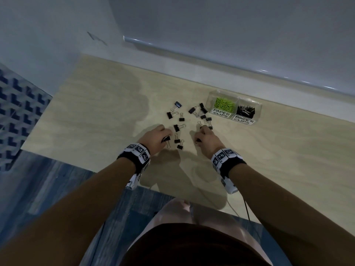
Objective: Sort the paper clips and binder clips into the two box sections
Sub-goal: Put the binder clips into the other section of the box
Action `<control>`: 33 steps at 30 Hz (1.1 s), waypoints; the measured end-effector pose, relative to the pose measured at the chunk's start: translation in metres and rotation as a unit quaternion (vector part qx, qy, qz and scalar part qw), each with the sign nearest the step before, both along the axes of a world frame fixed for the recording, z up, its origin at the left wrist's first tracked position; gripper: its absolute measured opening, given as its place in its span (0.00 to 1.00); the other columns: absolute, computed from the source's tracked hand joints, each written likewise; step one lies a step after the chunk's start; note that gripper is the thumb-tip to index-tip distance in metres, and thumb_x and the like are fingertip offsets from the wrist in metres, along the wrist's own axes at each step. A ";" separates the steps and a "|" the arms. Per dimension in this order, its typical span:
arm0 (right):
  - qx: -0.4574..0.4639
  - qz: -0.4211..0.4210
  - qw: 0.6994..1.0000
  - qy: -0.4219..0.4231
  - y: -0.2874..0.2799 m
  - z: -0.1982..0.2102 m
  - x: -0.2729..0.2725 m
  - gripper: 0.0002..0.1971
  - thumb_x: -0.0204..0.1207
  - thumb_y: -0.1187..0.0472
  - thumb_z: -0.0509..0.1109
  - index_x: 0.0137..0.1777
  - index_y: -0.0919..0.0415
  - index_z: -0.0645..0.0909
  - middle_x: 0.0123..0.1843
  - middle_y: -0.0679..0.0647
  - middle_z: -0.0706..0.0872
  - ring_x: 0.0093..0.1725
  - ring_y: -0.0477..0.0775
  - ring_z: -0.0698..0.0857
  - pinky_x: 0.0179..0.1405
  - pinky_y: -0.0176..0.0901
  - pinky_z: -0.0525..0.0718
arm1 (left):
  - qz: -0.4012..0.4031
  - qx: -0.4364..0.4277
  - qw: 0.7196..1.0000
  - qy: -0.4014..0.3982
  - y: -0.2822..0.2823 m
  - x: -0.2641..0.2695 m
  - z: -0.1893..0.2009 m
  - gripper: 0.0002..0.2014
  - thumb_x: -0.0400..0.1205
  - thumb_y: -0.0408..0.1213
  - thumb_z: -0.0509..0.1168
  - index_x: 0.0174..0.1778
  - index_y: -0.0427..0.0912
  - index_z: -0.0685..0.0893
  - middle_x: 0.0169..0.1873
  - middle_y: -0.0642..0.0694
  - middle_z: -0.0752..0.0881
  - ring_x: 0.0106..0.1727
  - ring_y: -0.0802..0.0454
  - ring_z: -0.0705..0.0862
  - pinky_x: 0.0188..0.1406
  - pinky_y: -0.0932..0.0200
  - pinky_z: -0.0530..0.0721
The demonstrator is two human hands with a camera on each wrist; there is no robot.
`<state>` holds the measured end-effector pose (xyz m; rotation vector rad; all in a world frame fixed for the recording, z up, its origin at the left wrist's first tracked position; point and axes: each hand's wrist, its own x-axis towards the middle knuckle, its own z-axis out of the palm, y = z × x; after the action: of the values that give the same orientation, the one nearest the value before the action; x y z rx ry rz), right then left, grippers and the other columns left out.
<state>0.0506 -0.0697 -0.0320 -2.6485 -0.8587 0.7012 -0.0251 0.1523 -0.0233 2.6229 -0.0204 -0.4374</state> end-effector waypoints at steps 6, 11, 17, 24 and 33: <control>0.047 -0.079 0.996 0.020 -0.011 0.006 0.000 0.06 0.71 0.70 0.67 0.47 0.63 0.81 0.54 0.63 0.76 0.48 0.65 0.80 0.50 0.47 0.79 | -0.005 0.013 1.000 0.009 -0.004 0.003 0.003 0.07 0.77 0.33 0.65 0.50 0.40 0.77 0.50 0.44 0.78 0.46 0.45 0.79 0.48 0.52 0.79; 0.084 -0.097 0.992 0.008 -0.020 0.007 0.000 0.04 0.66 0.71 0.67 0.38 0.63 0.81 0.46 0.63 0.81 0.43 0.64 0.80 0.41 0.42 0.73 | -0.006 -0.005 1.000 0.007 -0.004 0.008 0.004 0.05 0.75 0.32 0.66 0.42 0.42 0.76 0.40 0.47 0.80 0.42 0.46 0.79 0.41 0.57 0.75; 0.157 -0.125 0.980 0.007 -0.038 0.004 -0.004 0.04 0.61 0.70 0.67 0.32 0.61 0.79 0.37 0.59 0.80 0.35 0.62 0.80 0.36 0.52 0.82 | 0.048 -0.103 0.993 -0.032 -0.032 0.038 0.025 0.06 0.74 0.33 0.72 0.38 0.41 0.79 0.38 0.45 0.85 0.39 0.48 0.83 0.40 0.54 0.83; 0.240 -0.258 0.934 -0.055 -0.098 0.021 0.006 0.11 0.61 0.76 0.73 0.33 0.58 0.83 0.35 0.53 0.83 0.32 0.53 0.81 0.37 0.35 0.79 | 0.019 -0.186 0.980 -0.068 -0.122 0.124 0.055 0.06 0.74 0.31 0.72 0.39 0.39 0.80 0.36 0.45 0.86 0.37 0.51 0.83 0.36 0.65 0.81; 0.205 -0.321 0.916 -0.123 -0.131 0.056 0.104 0.07 0.67 0.71 0.75 0.43 0.60 0.85 0.42 0.60 0.87 0.38 0.59 0.86 0.44 0.50 0.87 | 0.023 -0.162 0.983 -0.077 -0.198 0.176 0.056 0.06 0.76 0.30 0.69 0.47 0.34 0.82 0.44 0.38 0.86 0.45 0.42 0.83 0.43 0.56 0.80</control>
<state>0.1545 -0.2012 0.0240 -2.4203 -0.1138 0.0129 0.1504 -0.0457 0.0326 2.3231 -0.0757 -0.1940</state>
